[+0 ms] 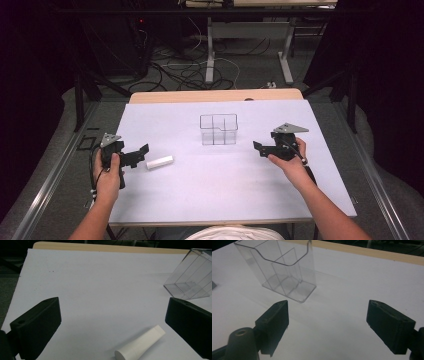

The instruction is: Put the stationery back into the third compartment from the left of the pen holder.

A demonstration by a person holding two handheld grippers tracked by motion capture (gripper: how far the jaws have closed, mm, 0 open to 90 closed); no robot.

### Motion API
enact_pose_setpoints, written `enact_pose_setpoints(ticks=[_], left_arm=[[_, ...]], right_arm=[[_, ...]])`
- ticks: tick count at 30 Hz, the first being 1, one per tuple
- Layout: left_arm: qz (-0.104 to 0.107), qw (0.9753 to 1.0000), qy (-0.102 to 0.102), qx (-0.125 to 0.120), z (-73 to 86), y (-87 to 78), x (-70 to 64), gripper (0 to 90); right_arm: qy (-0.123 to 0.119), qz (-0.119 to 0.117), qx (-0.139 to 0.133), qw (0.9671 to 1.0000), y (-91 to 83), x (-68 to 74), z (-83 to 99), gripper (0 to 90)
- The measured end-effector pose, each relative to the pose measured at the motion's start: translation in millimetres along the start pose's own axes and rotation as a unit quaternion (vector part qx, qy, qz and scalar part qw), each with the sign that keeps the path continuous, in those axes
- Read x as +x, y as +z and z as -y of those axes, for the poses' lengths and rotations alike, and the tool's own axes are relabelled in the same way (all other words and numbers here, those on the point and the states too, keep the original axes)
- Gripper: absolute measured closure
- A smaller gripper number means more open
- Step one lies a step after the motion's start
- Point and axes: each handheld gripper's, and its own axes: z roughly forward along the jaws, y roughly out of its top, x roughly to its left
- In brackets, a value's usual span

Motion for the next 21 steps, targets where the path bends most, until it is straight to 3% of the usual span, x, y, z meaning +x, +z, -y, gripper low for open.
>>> enact_pose_setpoints(ticks=[6, 9, 14, 21], left_arm=[[-0.001, 0.9999, -0.011, -0.007, 2.0, -3.4, 2.5, 0.8], [-0.003, 0.9999, -0.011, -0.007, 2.4, -4.2, 3.2, 1.0], [-0.006, 0.9999, -0.011, -0.010, 3.2, -4.1, 3.5, 1.2], [-0.005, 0.9999, -0.009, -0.007, 4.8, -3.2, 3.3, 1.6]], right_arm=[[-0.053, -0.031, 0.013, 0.9981, 11.3, 28.6, -14.5, 14.6], [-0.091, -0.045, 0.027, 0.9944, 18.8, 45.9, -22.9, 14.4], [-0.169, -0.062, 0.053, 0.9822, 31.6, 71.7, -35.0, 16.3], [-0.240, -0.082, 0.070, 0.9647, 46.2, 98.4, -46.5, 25.1]])
